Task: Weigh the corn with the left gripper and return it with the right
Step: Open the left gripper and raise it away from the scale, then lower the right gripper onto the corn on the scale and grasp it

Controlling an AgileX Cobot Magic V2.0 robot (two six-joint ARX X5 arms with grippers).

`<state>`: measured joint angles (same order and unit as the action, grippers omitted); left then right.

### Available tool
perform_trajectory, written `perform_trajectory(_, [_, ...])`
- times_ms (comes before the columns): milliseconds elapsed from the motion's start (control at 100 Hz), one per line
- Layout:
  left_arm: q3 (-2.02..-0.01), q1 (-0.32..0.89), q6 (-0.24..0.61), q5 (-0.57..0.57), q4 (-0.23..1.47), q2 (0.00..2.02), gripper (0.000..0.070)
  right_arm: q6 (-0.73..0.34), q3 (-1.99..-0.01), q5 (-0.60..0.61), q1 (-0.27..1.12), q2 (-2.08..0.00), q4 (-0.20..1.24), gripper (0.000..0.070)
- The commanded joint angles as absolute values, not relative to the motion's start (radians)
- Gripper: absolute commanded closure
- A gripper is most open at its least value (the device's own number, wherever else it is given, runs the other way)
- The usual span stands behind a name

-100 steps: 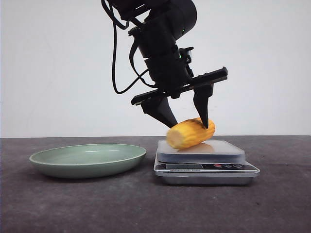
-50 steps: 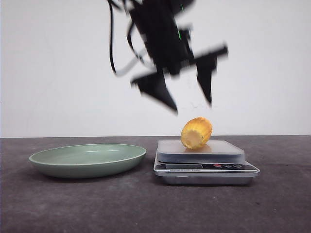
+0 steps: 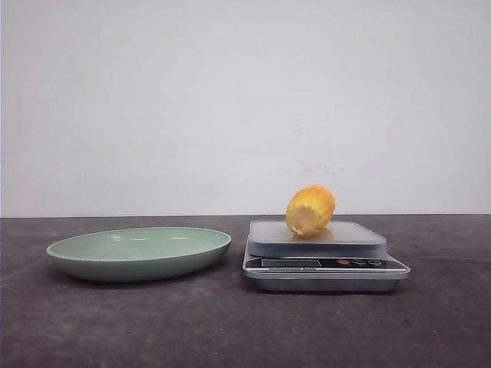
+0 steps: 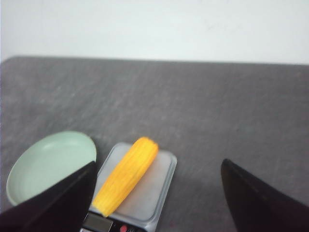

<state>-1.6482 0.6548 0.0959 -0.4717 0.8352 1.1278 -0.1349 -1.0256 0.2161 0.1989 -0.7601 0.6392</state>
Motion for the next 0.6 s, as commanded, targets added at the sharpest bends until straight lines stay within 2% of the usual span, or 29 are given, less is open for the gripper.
perform_trajectory(0, [-1.665,0.627,0.08,-0.494,0.9,1.065,0.0255,-0.122,-1.041,0.216,0.215,-0.773,0.624,0.0187])
perform_trajectory(170, [-1.659,0.557,0.106,-0.587,1.07,0.857,0.0255,-0.119,-1.041,0.213,0.248,-0.823,0.599,0.0187])
perform_trajectory(460, [-1.596,0.556,0.361,-0.656,1.388,0.539,0.0255,-0.12,-1.041,0.209,0.324,-0.944,0.54,0.0186])
perform_trajectory(590, [-1.508,0.55,0.437,-0.643,1.442,0.429,0.0255,-0.12,-1.041,0.209,0.359,-1.018,0.488,0.0186])
